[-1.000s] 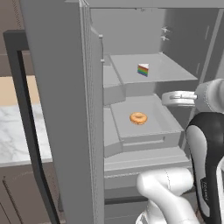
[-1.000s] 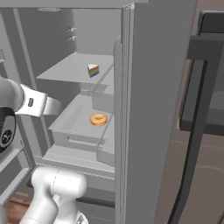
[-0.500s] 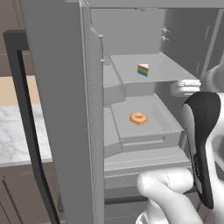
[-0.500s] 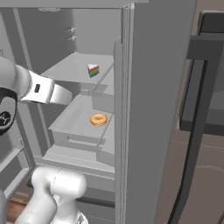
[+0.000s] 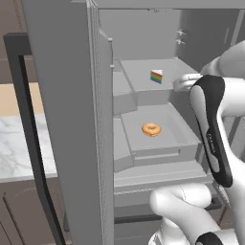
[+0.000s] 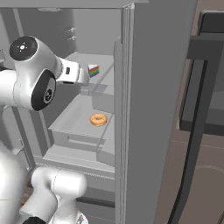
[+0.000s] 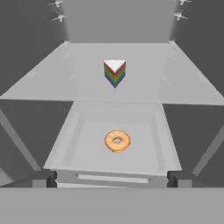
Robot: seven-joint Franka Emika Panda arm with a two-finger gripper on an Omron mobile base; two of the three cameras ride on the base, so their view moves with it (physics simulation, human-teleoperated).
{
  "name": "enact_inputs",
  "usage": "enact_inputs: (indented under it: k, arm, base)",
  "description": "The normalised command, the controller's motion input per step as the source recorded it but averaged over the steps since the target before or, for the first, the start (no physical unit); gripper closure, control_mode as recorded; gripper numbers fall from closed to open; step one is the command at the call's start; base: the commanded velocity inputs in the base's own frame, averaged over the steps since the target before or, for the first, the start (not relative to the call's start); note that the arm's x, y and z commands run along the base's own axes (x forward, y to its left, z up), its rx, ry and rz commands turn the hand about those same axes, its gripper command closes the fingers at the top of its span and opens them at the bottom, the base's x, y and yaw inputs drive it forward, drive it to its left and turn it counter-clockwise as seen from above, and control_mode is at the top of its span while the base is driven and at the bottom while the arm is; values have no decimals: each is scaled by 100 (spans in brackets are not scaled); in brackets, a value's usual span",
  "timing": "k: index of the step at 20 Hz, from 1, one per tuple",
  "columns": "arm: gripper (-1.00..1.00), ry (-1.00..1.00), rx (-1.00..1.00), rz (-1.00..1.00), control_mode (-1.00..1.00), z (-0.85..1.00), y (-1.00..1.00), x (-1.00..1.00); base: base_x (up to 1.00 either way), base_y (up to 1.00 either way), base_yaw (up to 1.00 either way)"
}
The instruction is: Take the cake and donut from the fridge and place them on the empty tray on the dining counter.
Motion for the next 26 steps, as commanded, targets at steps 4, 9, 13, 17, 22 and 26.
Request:
enact_inputs:
  k: [4, 9, 13, 17, 22, 26]
  arm:
    - [-100, 0, 0, 13, -100, -37, 4, 100]
    - [-100, 0, 0, 5, -100, -14, 0, 100]
    - [-100, 6, 0, 0, -100, 0, 0, 100]
    - [-100, 9, 0, 0, -100, 0, 0, 100]
    - [-100, 5, 0, 0, -100, -2, 0, 100]
    - [-100, 0, 0, 0, -100, -16, 0, 78]
  base:
    - [0, 0, 0]
    - [0, 0, 0]
    - [0, 0, 0]
    - [0, 0, 0]
    - [0, 0, 0]
    - [0, 0, 0]
